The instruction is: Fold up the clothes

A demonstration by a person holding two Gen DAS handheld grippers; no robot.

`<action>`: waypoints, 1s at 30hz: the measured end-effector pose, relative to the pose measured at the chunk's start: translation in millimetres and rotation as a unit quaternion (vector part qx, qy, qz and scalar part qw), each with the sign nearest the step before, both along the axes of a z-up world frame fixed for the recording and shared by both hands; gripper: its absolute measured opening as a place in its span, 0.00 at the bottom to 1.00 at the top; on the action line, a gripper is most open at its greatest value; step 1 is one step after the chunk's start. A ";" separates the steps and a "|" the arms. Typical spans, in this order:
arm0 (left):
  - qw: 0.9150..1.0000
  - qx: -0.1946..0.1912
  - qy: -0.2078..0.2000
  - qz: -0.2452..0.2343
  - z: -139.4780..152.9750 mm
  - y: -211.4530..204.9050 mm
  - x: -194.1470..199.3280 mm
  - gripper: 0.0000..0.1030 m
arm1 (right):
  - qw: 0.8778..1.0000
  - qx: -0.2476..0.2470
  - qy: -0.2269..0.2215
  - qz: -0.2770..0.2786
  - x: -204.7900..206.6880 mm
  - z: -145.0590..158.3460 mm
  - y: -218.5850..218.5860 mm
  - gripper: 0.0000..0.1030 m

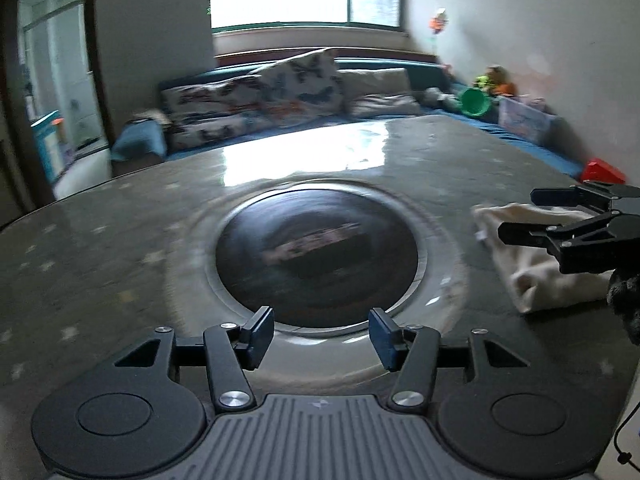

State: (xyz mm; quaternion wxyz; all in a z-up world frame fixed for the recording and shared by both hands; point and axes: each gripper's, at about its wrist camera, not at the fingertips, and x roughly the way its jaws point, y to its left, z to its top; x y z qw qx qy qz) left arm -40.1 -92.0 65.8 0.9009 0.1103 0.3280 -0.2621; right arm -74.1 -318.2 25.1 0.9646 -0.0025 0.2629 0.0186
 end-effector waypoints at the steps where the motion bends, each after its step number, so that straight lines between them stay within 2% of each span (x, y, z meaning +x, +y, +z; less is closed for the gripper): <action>1: 1.000 0.006 -0.002 0.009 1.8 8.2 0.2 0.56 | 1.000 0.003 0.004 0.008 5.1 -1.8 5.7 0.93; 8: 0.996 0.053 -0.029 0.069 16.4 66.4 -1.5 0.65 | 0.999 0.021 0.028 0.028 33.3 -9.6 28.1 0.95; 13: 0.991 0.081 -0.041 0.099 2.7 90.1 -3.2 0.69 | 0.998 0.023 0.046 0.034 47.6 -20.1 39.2 0.96; 16: 0.990 0.069 -0.024 0.120 -16.0 93.3 -1.0 0.69 | 0.998 0.017 0.053 0.038 51.4 -29.3 49.6 1.00; 20: 0.989 0.053 -0.013 0.140 -35.5 89.4 1.9 0.71 | 0.997 0.009 0.062 0.040 55.7 -37.9 57.0 1.00; 22: 0.988 0.047 -0.015 0.145 -39.5 86.8 3.4 0.73 | 0.997 0.004 0.066 0.043 56.6 -41.6 59.8 1.00; 24: 0.988 0.041 -0.018 0.150 -41.8 83.7 5.8 0.79 | 0.996 0.000 0.070 0.047 58.9 -45.8 62.9 1.00; 30: 0.987 0.040 -0.024 0.156 -50.4 79.9 12.8 0.84 | 0.995 0.005 0.083 0.053 64.2 -52.1 62.1 1.00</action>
